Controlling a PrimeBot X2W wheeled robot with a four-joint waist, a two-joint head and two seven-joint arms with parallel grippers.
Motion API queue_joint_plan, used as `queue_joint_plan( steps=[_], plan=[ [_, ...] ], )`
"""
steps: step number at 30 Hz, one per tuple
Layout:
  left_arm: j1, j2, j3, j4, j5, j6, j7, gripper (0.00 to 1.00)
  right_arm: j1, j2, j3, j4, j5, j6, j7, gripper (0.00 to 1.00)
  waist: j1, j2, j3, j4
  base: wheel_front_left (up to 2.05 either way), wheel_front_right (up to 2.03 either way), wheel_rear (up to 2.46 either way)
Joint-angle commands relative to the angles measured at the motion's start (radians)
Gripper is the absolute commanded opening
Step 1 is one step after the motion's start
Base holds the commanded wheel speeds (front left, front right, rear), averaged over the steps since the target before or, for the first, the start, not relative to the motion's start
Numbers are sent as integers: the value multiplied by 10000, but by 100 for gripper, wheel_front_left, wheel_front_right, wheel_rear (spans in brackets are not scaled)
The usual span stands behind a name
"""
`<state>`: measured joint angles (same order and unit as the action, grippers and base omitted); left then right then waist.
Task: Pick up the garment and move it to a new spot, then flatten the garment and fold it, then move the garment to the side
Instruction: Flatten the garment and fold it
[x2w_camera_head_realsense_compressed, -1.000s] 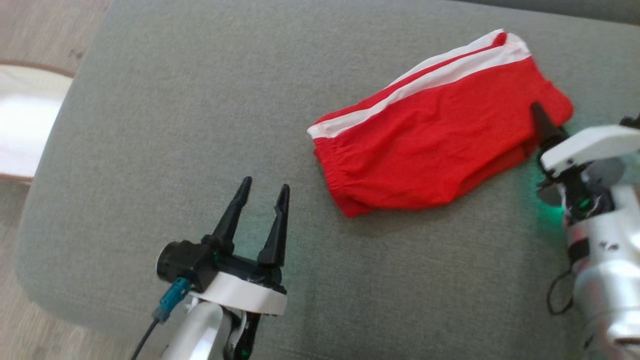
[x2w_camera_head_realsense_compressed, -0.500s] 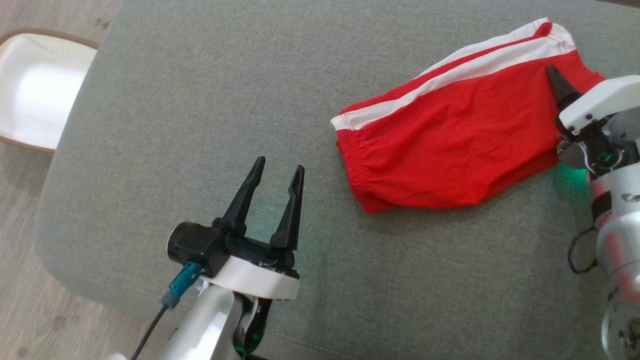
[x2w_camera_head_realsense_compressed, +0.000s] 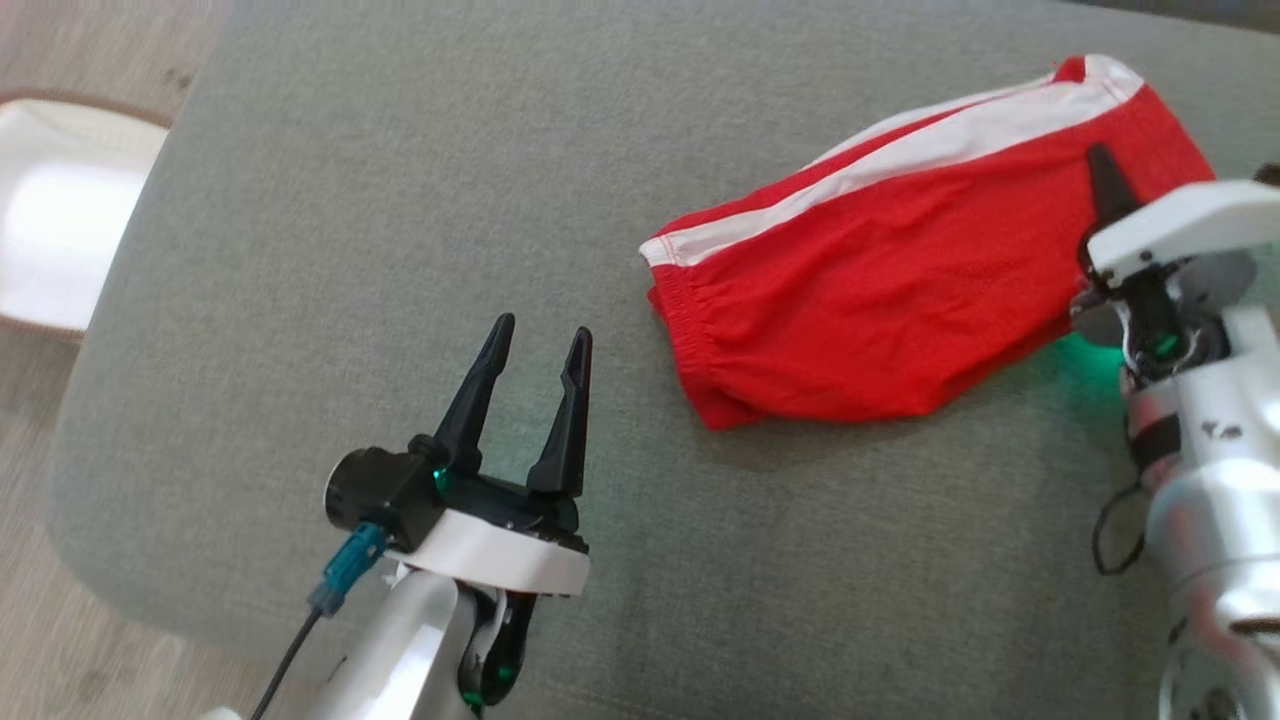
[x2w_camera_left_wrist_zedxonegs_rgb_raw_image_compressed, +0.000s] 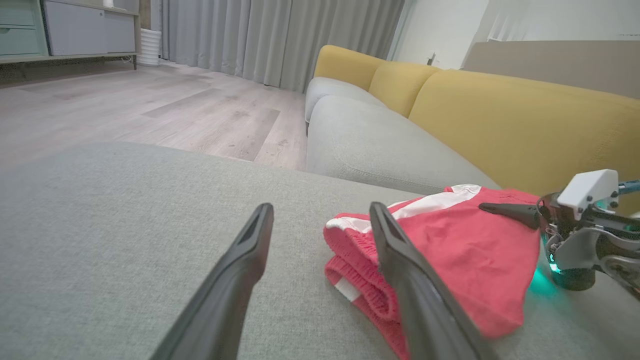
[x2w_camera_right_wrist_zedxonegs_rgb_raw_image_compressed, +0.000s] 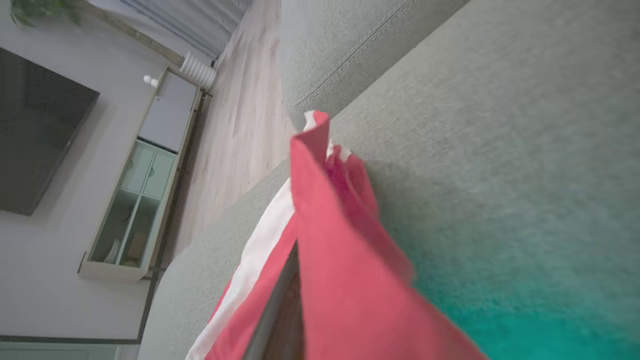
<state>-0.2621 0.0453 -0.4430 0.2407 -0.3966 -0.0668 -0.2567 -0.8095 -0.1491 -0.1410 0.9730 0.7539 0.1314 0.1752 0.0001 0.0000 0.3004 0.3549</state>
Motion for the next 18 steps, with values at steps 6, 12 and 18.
queue_joint_plan(
  steps=[6,12,18],
  plan=[
    [180,49,604,-220,186,-73,-51,100,1183,54,123,-1020,880,-7,-776,0,-1,0,-561,-631,0,0,0],
    [497,49,891,-127,401,-184,-51,100,2465,20,8,-1936,1279,-7,-1837,0,-1,0,-1059,-1298,0,0,0],
    [694,49,841,-47,566,-329,-51,100,3538,27,174,-2562,807,-7,-2700,0,-1,0,-1321,-1822,0,0,0]
  ],
)
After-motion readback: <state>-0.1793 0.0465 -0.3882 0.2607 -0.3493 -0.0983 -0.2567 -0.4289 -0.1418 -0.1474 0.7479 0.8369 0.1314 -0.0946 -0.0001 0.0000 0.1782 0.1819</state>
